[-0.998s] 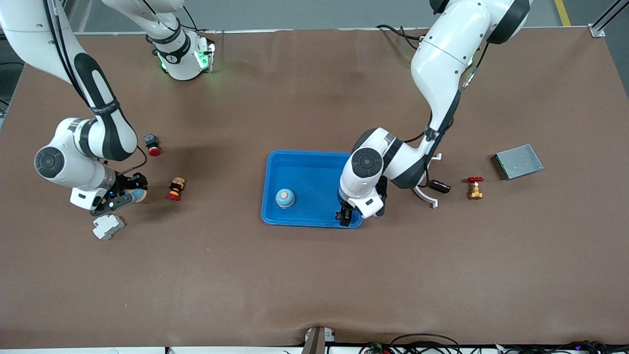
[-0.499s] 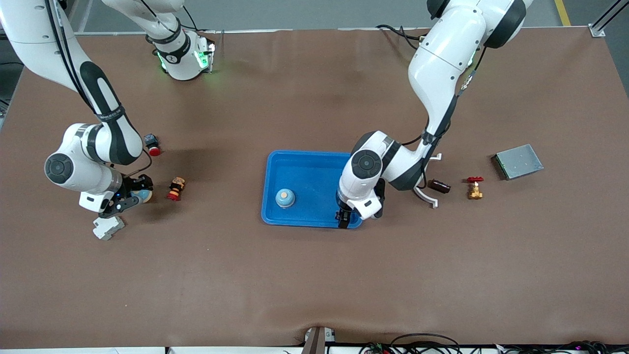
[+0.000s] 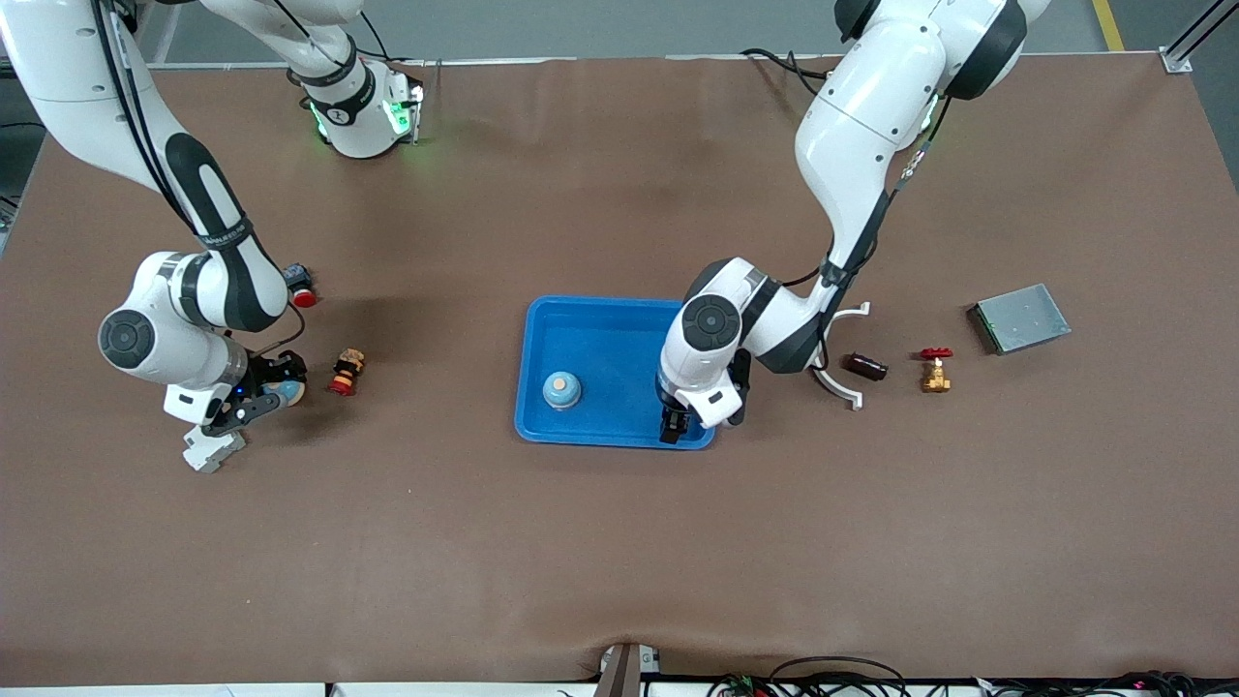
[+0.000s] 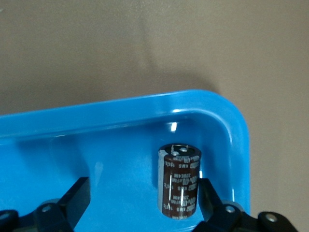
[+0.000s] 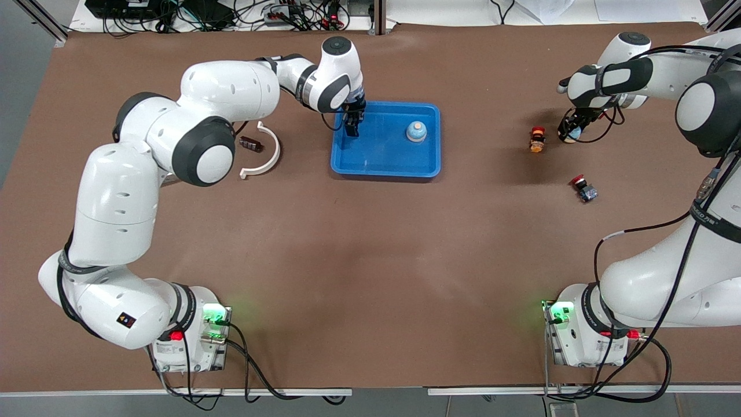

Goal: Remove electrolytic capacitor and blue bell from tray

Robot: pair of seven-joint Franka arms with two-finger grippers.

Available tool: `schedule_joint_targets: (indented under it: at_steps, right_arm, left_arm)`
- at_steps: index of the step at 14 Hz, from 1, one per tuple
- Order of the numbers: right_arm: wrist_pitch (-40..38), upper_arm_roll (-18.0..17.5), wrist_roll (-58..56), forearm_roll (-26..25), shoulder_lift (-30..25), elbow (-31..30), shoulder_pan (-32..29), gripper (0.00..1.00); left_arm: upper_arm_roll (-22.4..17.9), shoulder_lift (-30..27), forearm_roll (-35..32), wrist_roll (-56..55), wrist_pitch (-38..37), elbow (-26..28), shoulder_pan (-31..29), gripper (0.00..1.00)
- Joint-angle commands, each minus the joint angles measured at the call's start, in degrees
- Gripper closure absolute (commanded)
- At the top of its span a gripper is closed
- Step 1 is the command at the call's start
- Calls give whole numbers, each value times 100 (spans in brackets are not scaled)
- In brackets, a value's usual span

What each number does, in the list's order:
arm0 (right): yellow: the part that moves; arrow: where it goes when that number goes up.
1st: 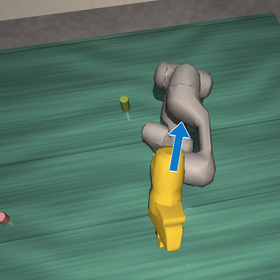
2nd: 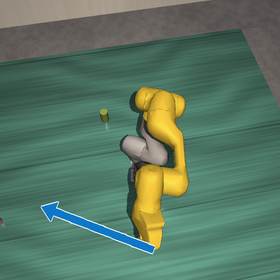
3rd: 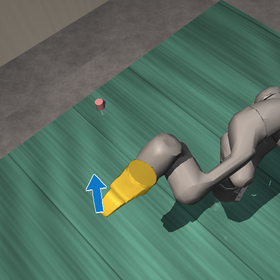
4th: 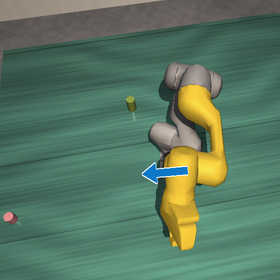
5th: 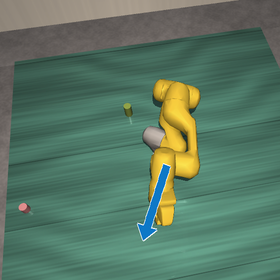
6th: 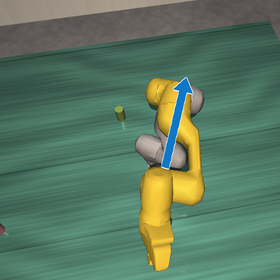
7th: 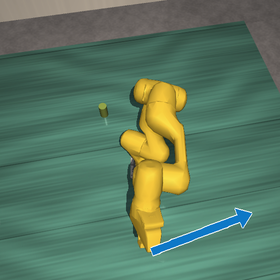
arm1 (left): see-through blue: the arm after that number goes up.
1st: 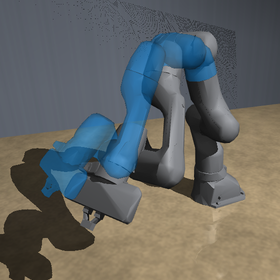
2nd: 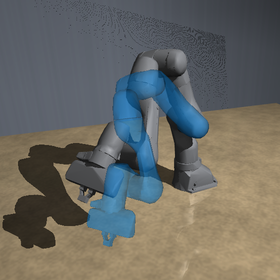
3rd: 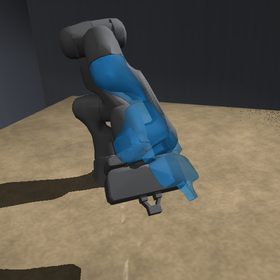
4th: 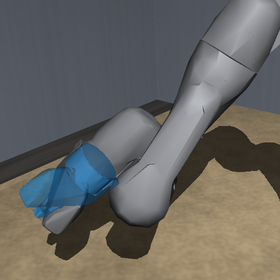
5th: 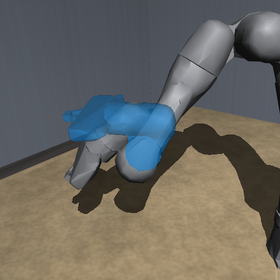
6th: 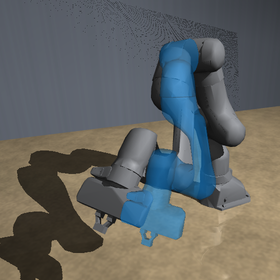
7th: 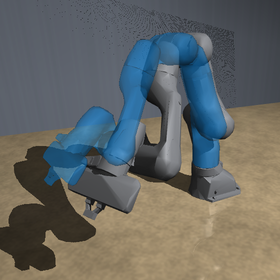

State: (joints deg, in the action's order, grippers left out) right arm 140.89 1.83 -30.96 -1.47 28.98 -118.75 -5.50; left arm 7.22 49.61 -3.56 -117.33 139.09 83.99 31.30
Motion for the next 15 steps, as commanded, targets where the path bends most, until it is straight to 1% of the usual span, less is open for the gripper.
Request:
schedule_joint_targets:
  at_steps: [1, 2, 3, 4, 5, 6, 8, 10, 12, 13, 15]
  right_arm:
    - [-17, -25, -42, -64, 56, 106, -12, 62]
    - [-35, -25, -42, -73, 55, 106, -21, 35]
    - [-44, -25, -15, -64, 55, 115, -30, 0]
    - [-52, -25, -24, -64, 55, 115, -65, 0]
    - [-87, -25, -15, -64, 38, 124, -65, 0]
    - [-96, -25, -6, -64, 3, 124, -65, 0]
    - [-315, -25, 20, -55, -119, 150, -56, 0]
    - [-980, -42, 55, -12, -252, 429, -47, 0]
    - [-1815, -42, 212, 329, -252, 877, -12, 0]
    - [-2106, -42, 335, 462, -252, 1036, -3, 0]
    - [-2398, -60, 581, 498, -278, 1204, 49, 0]
  left_arm:
    - [-63, 75, -101, -132, 57, -93, 61, 25]
    - [-63, 75, -101, -132, 57, -85, 52, 42]
    - [-63, 66, -92, -132, 48, -76, 34, 64]
    - [-63, 57, -92, -132, 48, -76, 17, 83]
    - [-63, 57, -92, -132, 22, -76, 17, 98]
    - [-63, 22, -101, -132, -13, -76, 17, 100]
    - [-63, -118, -110, -115, -205, -76, -1, 100]
    - [-71, -267, -119, -106, -513, -85, -1, 100]
    - [-72, -425, -215, -97, -838, -85, -19, 100]
    - [-72, -531, -250, -97, -979, -85, -19, 100]
    - [-72, -733, -286, -71, -1225, -58, -36, 100]
